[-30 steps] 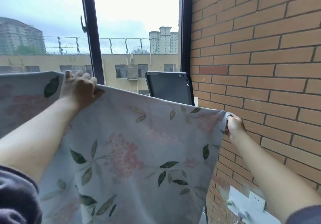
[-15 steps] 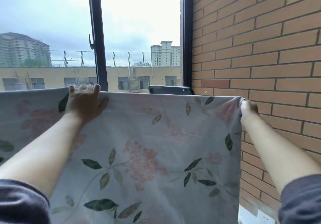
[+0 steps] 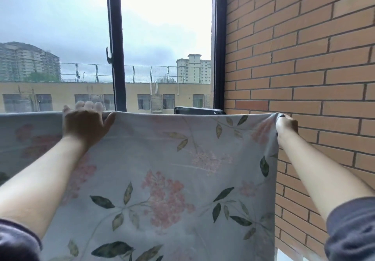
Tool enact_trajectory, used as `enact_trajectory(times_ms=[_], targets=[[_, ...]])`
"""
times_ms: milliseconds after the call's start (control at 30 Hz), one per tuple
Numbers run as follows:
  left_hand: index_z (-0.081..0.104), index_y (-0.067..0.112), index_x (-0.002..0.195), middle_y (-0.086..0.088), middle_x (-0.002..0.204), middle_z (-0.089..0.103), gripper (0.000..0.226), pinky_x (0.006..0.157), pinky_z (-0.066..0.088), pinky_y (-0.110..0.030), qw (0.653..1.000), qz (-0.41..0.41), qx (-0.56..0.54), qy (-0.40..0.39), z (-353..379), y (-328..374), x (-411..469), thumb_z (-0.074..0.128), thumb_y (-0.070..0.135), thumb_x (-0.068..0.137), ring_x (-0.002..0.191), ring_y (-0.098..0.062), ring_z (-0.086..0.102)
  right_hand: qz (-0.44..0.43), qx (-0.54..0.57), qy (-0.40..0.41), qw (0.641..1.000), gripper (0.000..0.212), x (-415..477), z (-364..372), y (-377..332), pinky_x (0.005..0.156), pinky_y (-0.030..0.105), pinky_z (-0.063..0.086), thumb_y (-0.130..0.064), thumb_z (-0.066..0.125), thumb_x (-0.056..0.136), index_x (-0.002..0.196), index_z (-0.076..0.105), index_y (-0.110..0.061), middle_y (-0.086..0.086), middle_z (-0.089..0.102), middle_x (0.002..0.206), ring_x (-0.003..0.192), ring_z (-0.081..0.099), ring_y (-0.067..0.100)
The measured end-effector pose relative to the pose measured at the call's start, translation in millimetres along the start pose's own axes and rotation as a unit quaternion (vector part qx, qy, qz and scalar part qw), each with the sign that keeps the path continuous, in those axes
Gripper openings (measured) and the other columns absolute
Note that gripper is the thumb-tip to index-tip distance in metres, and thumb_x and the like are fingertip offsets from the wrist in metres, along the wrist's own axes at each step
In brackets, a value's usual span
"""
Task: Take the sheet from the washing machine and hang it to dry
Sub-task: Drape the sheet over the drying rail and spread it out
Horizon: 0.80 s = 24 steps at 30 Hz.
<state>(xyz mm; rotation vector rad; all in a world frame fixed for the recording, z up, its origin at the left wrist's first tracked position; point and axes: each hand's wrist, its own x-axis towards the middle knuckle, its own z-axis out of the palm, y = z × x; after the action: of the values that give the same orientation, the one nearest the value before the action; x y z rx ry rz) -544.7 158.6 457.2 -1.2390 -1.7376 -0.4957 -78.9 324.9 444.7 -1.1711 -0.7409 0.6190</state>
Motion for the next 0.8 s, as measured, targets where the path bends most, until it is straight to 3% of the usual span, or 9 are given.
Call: enact_trajectory(times_ms=[100,233,333,400,533,667,800], targets=[[0.051,-0.003,0.089,-0.027,0.085,0.053,0.053,0.065,0.043,-0.049,1.000,-0.002,-0.012,0.013,0,-5,0,0.040,0.049,0.093,0.075,-0.040,0.056,-0.003,0.021,0.010,1.000,0.032,8,5,-19,0.059,0.026,0.033,-0.017,0.041,0.091,0.108,0.068,-0.012,0.001,0.056,0.093,0.080,0.046,0.015],[0.047,-0.003,0.086,-0.025,0.070,0.051,0.058,0.059,0.043,-0.045,0.997,0.001,-0.051,0.050,-5,-6,-1,0.029,0.052,0.087,0.057,-0.037,0.056,0.002,0.018,0.023,1.000,0.031,17,9,-34,0.056,0.025,0.033,-0.021,0.045,0.091,0.109,0.068,-0.011,0.000,0.056,0.092,0.080,0.048,0.016],[0.051,-0.003,0.079,-0.024,0.061,0.052,0.058,0.061,0.044,-0.045,0.995,-0.004,-0.070,0.067,-6,-1,-2,0.026,0.049,0.087,0.055,-0.035,0.057,0.043,0.030,0.023,0.998,0.026,25,9,-20,0.069,0.027,0.045,-0.024,0.045,0.092,0.098,0.069,-0.015,-0.002,0.061,0.100,0.090,0.060,0.018],[0.054,-0.004,0.074,-0.025,0.062,0.054,0.062,0.065,0.043,-0.045,0.995,-0.019,-0.070,0.065,-3,-1,-2,0.024,0.049,0.088,0.055,-0.035,0.057,0.035,0.027,0.028,0.999,0.029,27,11,-15,0.073,0.030,0.047,-0.025,0.047,0.091,0.106,0.069,-0.014,0.001,0.065,0.104,0.089,0.060,0.020],[0.056,-0.005,0.072,-0.027,0.067,0.057,0.061,0.072,0.039,-0.046,0.997,-0.060,-0.040,0.041,5,-8,-1,0.027,0.046,0.089,0.059,-0.035,0.056,-0.002,-0.035,-0.004,0.999,0.032,19,12,-9,0.063,0.026,0.043,-0.018,0.047,0.089,0.114,0.066,-0.014,0.007,0.064,0.106,0.086,0.056,0.020],[0.057,-0.005,0.075,-0.028,0.074,0.057,0.040,0.076,0.038,-0.048,0.997,-0.078,-0.017,0.023,7,-9,-3,0.050,0.031,0.091,0.067,-0.037,0.056,0.054,-0.126,-0.057,0.989,0.022,12,-2,16,0.047,0.023,0.042,-0.011,0.051,0.081,0.099,0.063,-0.012,0.009,0.063,0.093,0.067,0.058,0.022],[0.058,-0.005,0.077,-0.028,0.076,0.059,0.034,0.076,0.037,-0.047,0.996,-0.081,-0.011,0.022,5,-4,-1,0.055,0.027,0.088,0.071,-0.038,0.057,0.136,-0.197,-0.078,0.968,0.010,9,-1,56,0.050,0.029,0.043,-0.006,0.053,0.082,0.087,0.060,-0.003,0.015,0.058,0.081,0.073,0.057,0.027]])
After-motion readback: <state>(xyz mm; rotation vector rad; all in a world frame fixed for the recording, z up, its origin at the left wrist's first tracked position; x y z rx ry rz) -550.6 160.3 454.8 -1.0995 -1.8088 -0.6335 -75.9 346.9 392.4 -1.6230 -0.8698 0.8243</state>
